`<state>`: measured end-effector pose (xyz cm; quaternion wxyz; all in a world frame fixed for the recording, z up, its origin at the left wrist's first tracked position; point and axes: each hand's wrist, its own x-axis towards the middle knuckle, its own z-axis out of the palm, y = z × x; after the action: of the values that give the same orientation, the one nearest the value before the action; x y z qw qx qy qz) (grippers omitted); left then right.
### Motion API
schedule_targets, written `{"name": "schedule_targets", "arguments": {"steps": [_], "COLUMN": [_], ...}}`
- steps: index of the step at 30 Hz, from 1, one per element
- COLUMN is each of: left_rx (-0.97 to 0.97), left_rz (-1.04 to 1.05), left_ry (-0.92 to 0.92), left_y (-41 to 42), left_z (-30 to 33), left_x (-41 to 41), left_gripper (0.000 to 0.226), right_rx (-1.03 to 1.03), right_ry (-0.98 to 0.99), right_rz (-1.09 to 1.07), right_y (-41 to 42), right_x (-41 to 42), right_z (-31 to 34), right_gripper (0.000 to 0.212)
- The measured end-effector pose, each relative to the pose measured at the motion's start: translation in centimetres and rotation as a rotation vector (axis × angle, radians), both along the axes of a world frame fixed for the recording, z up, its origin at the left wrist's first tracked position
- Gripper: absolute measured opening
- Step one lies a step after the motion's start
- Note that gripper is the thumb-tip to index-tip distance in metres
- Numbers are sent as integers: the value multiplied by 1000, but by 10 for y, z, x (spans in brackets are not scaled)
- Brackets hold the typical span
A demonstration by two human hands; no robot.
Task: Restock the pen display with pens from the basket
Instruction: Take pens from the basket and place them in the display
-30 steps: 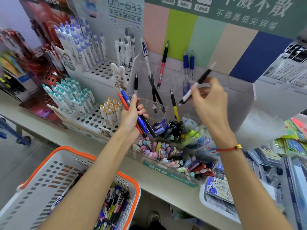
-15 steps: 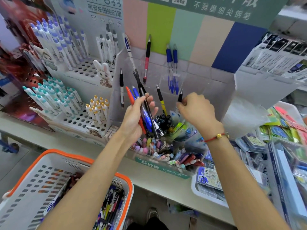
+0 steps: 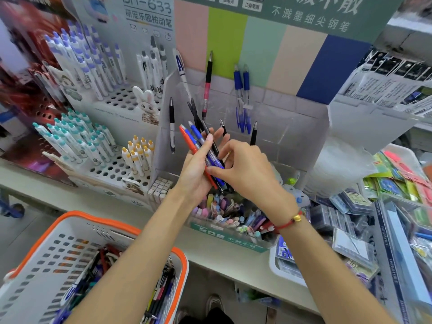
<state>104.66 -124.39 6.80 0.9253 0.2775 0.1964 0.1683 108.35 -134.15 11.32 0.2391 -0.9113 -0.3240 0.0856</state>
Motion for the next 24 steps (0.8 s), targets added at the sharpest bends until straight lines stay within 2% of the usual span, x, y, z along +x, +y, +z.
{"name": "schedule_targets", "arguments": {"steps": [3, 6, 10, 14, 17, 20, 22, 24], "left_rx": [-15, 41, -10, -80, -28, 15, 32, 34], "left_rz": [36, 50, 111, 194, 230, 236, 239, 230], "left_ry": [30, 121, 121, 113, 114, 103, 97, 103], "left_y": [1, -1, -2, 6, 16, 23, 27, 27], "left_z": [-1, -5, -7, 0, 3, 2, 4, 6], "left_x": [0, -2, 2, 10, 13, 13, 13, 14], "left_gripper": [13, 13, 13, 21, 17, 15, 15, 17], "right_rx": [-113, -243, -345, -413, -444, -343, -129, 179], "right_ry": [-43, -3, 26, 142, 228, 292, 317, 301], "right_rz": [27, 97, 136, 163, 162, 75, 4, -102], "right_y": [8, 12, 15, 1, -18, -33, -33, -25], "right_x": [1, 6, 16, 25, 32, 42, 48, 60], "right_z": [0, 9, 26, 42, 50, 57, 63, 65], "right_gripper": [31, 27, 25, 11, 6, 9, 13, 15]}}
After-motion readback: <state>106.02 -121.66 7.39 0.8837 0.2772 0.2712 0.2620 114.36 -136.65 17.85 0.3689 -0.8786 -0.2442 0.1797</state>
